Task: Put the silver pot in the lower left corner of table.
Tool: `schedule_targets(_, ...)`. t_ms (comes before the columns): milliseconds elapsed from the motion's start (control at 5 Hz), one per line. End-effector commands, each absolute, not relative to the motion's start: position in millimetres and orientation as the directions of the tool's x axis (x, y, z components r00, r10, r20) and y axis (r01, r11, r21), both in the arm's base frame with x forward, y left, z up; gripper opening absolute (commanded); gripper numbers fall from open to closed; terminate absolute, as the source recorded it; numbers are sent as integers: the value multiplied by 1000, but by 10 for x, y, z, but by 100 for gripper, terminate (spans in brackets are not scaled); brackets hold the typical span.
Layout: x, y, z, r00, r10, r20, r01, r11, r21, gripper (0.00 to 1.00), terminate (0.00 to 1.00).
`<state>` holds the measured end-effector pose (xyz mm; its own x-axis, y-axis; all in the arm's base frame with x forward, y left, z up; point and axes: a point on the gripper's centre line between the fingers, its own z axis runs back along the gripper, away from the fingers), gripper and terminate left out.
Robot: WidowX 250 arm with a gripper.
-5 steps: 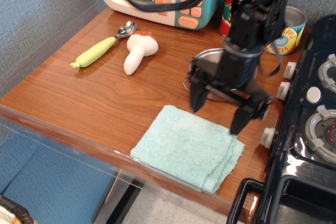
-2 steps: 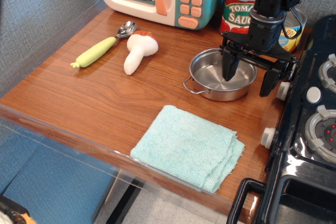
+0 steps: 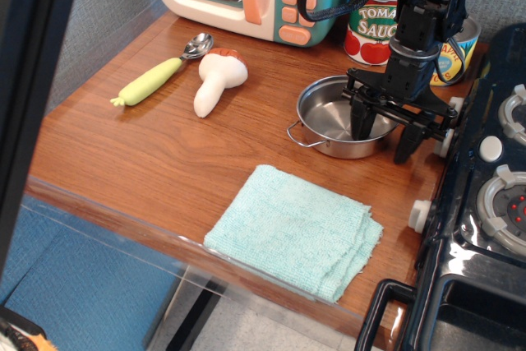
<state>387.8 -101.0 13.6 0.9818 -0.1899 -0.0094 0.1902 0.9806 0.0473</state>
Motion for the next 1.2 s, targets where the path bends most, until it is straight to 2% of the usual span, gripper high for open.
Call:
schedule_targets(0,3899,-1027,303,981,-194,29,192,980,62,0,0)
schedule_targets(200,3876,-1011,297,982,-189,19,187,980,61,0,0)
schedule_targets(600,3881,-1059,515,982,-182,57,179,982,54,0,0)
schedule_targets(800,3886,-1063,778,981,-176,81,175,984,26,0,0)
schedule_targets(1000,3779,-972,1099,983,-138,124,137,990,12,0,0)
